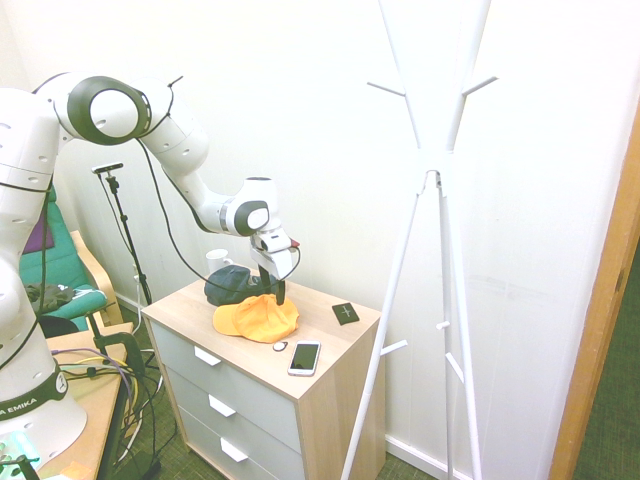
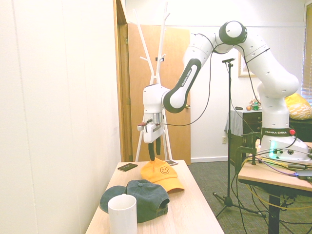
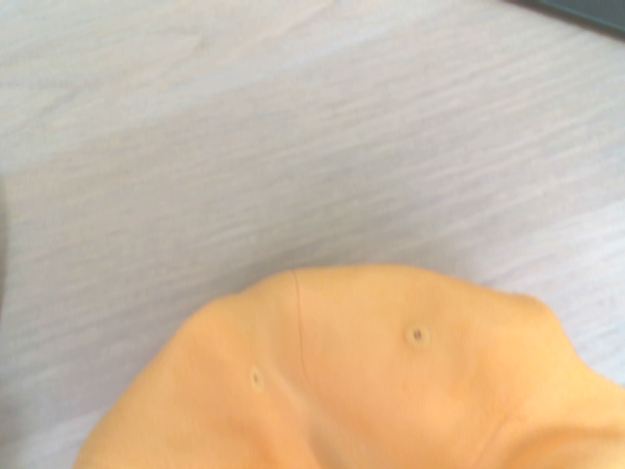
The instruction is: Hang the cap
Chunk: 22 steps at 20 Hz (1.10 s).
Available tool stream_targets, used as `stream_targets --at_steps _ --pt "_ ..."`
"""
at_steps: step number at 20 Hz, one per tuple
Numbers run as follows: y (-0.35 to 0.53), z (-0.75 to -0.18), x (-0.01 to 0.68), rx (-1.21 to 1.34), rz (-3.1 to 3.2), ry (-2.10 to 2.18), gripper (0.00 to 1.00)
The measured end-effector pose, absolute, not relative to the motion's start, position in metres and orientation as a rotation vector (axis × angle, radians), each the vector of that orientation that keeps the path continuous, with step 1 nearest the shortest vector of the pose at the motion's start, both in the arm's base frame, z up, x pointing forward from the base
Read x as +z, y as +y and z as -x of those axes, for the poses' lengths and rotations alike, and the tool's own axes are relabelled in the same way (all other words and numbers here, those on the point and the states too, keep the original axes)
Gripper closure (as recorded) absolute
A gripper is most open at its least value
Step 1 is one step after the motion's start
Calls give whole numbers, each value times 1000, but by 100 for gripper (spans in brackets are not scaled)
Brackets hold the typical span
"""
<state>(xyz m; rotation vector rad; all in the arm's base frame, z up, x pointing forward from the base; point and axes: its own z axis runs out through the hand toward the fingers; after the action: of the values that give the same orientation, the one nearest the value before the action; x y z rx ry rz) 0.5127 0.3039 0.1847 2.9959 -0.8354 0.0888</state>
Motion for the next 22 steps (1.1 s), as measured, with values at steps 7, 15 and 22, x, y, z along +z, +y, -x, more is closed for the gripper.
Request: stream_targets --at_steps 7,15,22 --pt "302 -523 187 108 -2992 -860 100" --pt "305 -519 184 94 -2980 -860 100" --pt "312 -510 176 74 -2966 -861 100"
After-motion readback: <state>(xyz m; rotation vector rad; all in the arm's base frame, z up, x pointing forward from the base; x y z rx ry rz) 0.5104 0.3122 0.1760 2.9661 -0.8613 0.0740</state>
